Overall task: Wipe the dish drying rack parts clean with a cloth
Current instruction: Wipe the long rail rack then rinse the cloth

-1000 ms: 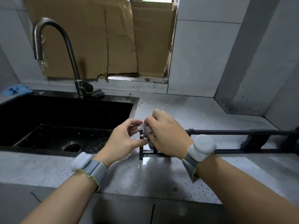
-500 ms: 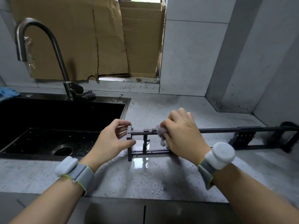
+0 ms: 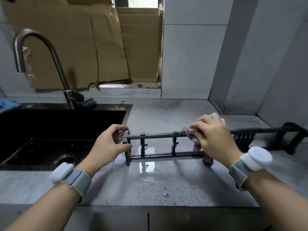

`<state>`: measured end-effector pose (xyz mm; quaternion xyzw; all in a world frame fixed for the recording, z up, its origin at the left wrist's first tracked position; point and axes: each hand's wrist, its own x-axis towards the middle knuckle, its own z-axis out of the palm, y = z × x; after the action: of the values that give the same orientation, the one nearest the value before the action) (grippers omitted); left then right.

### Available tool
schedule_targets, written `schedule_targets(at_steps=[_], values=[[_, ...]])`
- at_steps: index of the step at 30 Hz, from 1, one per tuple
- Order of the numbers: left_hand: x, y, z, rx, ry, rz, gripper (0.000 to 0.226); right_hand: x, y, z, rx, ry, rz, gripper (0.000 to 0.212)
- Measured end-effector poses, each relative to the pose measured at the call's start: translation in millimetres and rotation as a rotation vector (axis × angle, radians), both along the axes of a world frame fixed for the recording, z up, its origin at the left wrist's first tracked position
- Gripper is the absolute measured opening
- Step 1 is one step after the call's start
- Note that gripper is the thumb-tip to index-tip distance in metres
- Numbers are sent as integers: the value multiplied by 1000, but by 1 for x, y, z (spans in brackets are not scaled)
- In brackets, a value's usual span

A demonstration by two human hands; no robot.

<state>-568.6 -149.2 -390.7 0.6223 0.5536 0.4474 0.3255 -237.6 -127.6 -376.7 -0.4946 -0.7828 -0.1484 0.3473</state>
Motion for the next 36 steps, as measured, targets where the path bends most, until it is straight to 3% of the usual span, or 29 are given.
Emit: schedule_targets(at_steps=[4,7,10,15,20,27,36], values=[[3,-5,10,48,209,6,60,9,2,-2,-71,-44,54,15],[35,-16,19,328,429,94,50,3,3,-8,-70,-12,60,13],[87,-21,23,478,453,57,35,-8,5,-13,-34,61,39,9],[148,0,10,454,390,61,23,-25,-8,-9,-65,105,161,9],[172,4,6,500,455,47,22,39,-15,17,-99,315,134,7],[192,6,2,564,607,40,17,77,-7,-7,-98,50,162,18],[226,11,-2,589,581,-37,10,82,-12,-13,-66,97,157,10]])
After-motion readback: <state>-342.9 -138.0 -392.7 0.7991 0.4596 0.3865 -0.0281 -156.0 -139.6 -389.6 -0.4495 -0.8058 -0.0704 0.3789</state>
